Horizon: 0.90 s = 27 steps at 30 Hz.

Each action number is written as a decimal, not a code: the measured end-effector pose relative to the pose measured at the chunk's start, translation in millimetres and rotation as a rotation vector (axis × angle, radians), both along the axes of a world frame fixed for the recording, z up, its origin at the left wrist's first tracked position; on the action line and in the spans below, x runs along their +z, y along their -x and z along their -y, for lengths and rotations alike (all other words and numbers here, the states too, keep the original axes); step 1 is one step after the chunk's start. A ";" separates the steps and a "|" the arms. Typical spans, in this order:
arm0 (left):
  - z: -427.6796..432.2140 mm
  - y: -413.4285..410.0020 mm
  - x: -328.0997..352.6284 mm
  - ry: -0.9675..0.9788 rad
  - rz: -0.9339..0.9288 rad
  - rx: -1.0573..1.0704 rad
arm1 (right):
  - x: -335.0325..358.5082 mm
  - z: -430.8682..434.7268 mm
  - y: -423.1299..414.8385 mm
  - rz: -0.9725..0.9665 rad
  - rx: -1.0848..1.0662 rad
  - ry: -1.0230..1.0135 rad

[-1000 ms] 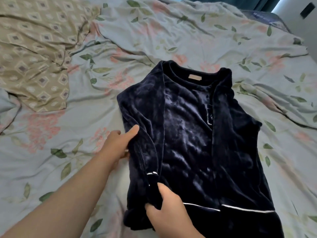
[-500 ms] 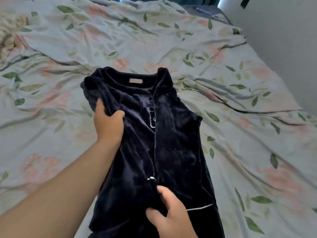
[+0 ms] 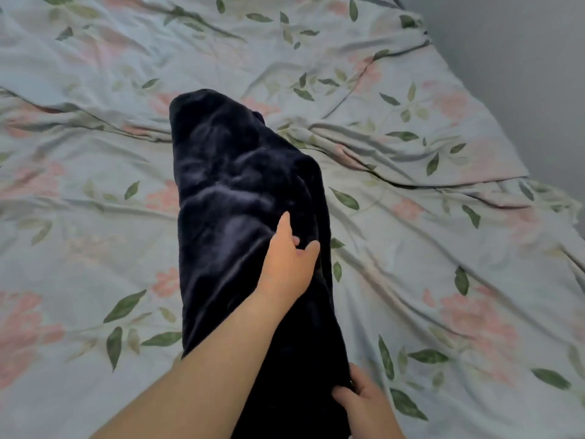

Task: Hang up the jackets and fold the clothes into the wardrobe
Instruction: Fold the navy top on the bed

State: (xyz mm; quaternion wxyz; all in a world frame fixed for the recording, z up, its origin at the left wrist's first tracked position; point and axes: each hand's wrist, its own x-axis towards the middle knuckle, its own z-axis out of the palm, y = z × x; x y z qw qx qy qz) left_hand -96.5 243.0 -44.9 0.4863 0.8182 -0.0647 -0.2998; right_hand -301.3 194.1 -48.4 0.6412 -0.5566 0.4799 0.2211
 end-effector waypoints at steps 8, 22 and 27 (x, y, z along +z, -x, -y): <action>-203.1 126.2 -24.6 -0.512 0.024 0.241 | -15.8 -3.1 6.0 -0.070 0.085 0.128; -234.2 131.7 -42.0 0.036 -0.748 0.464 | -21.6 -15.7 25.2 -0.049 -0.043 -0.221; -252.2 155.2 -5.7 0.080 -0.757 0.494 | 8.0 -36.1 44.3 -0.150 -0.140 -0.299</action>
